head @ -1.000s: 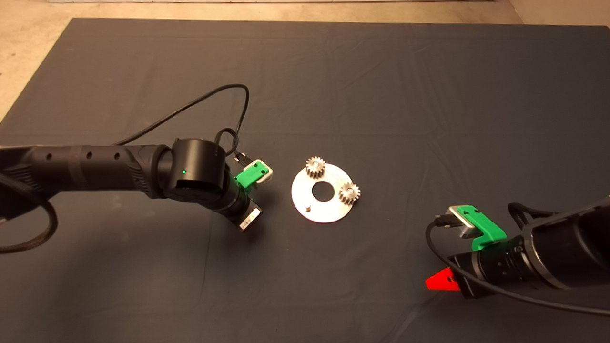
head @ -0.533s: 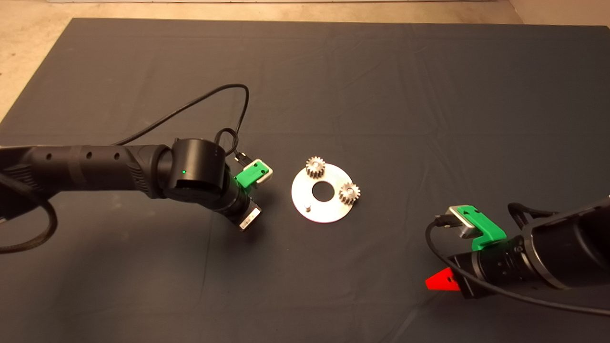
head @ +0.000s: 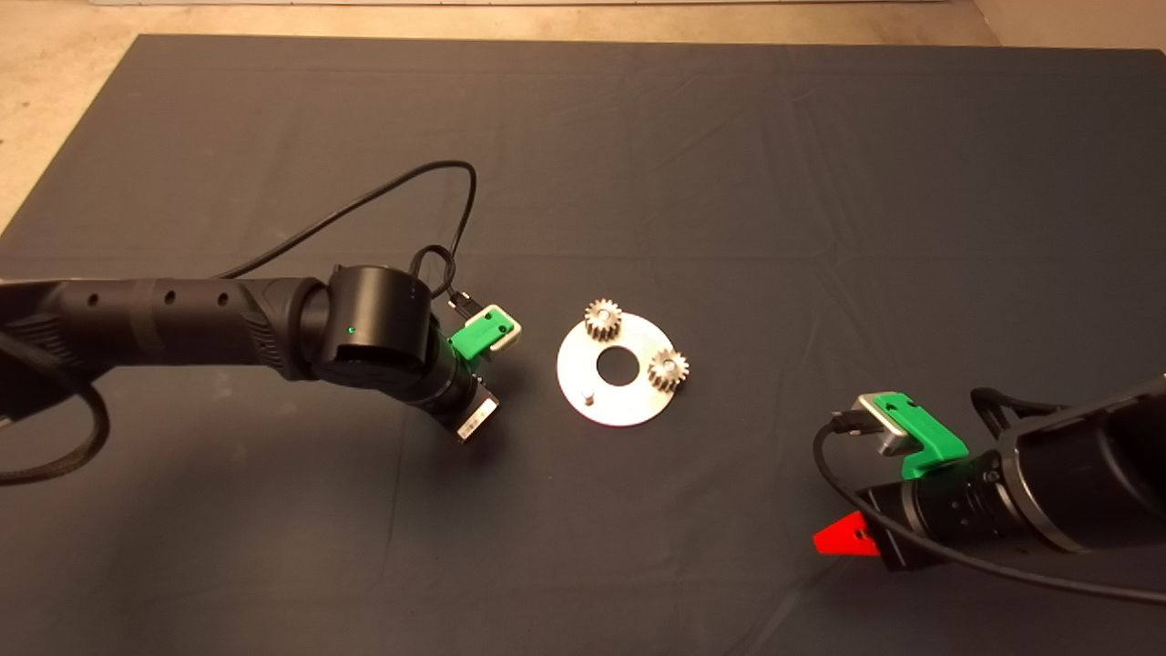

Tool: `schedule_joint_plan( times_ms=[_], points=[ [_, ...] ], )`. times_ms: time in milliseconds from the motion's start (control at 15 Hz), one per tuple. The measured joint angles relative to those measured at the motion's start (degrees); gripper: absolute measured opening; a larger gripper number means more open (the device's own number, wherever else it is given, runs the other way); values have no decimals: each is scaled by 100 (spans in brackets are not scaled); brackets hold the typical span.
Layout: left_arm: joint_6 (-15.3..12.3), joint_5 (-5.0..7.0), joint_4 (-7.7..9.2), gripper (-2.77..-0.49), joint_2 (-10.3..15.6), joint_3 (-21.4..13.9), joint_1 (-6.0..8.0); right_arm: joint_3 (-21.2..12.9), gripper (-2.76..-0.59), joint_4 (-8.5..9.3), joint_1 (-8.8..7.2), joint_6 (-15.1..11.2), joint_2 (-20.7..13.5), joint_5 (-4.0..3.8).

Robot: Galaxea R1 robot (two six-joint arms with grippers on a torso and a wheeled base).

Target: Install three planetary gears onto the carrier pins

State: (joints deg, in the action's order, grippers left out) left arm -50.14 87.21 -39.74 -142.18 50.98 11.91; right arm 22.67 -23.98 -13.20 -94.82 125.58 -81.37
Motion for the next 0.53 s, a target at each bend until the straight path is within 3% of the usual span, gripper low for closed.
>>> schedule_joint_plan(
  times_ms=[533],
  points=[
    [-10, 13, -2, -240, 138, -318, 2, -2, -162, 2, 0, 0, 13, -38]
  ],
)
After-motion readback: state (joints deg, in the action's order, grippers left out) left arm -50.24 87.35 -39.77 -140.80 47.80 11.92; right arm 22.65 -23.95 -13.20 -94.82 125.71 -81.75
